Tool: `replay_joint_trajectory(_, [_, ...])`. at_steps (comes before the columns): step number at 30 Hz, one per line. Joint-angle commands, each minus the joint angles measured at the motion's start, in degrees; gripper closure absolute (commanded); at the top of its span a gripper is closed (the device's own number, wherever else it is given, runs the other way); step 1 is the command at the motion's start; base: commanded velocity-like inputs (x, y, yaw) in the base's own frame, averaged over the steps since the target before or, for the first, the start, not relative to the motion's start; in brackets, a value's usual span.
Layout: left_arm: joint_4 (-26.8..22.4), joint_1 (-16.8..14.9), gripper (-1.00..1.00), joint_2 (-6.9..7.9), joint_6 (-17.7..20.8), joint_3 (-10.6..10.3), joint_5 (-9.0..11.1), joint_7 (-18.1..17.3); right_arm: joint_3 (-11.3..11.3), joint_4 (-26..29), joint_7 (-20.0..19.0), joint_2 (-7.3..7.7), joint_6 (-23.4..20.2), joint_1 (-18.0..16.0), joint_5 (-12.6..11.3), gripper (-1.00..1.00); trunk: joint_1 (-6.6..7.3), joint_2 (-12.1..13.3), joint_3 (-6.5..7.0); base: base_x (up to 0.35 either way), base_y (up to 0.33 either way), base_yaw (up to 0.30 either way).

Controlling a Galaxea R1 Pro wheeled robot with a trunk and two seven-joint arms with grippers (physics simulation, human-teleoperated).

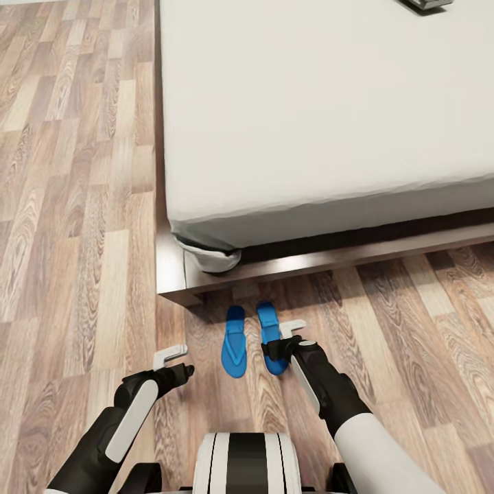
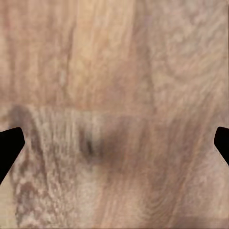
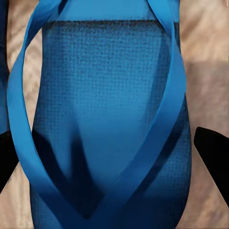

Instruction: In the bedroom, move the book from the bed onto either nightstand, and place the two sandals side by side next to the bed.

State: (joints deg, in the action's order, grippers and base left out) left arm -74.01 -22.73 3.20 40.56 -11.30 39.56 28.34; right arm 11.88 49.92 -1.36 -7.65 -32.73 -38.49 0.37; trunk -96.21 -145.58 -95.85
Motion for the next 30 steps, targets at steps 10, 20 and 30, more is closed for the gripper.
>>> replay_joint_trajectory(10, [-0.1,0.0,-1.00,-0.11,0.1,-0.4,0.6,0.6,0.0,0.1,-0.1,0.01,-0.3,0.0,0.0,1.00,0.00,0.0,-0.03,0.028,0.020,0.000])
replay_joint_trajectory(20, [-0.1,0.0,-1.00,-0.25,0.1,-0.5,0.6,0.6,0.0,0.1,-0.1,0.01,-0.3,0.0,0.0,-1.00,0.00,0.0,-0.03,-0.018,0.061,0.000])
replay_joint_trajectory(30, [-0.1,0.0,-1.00,-0.38,0.1,-0.6,0.6,0.6,-0.2,0.1,-0.2,0.04,-0.3,0.0,0.1,-1.00,0.00,0.0,-0.03,-0.002,0.005,0.000])
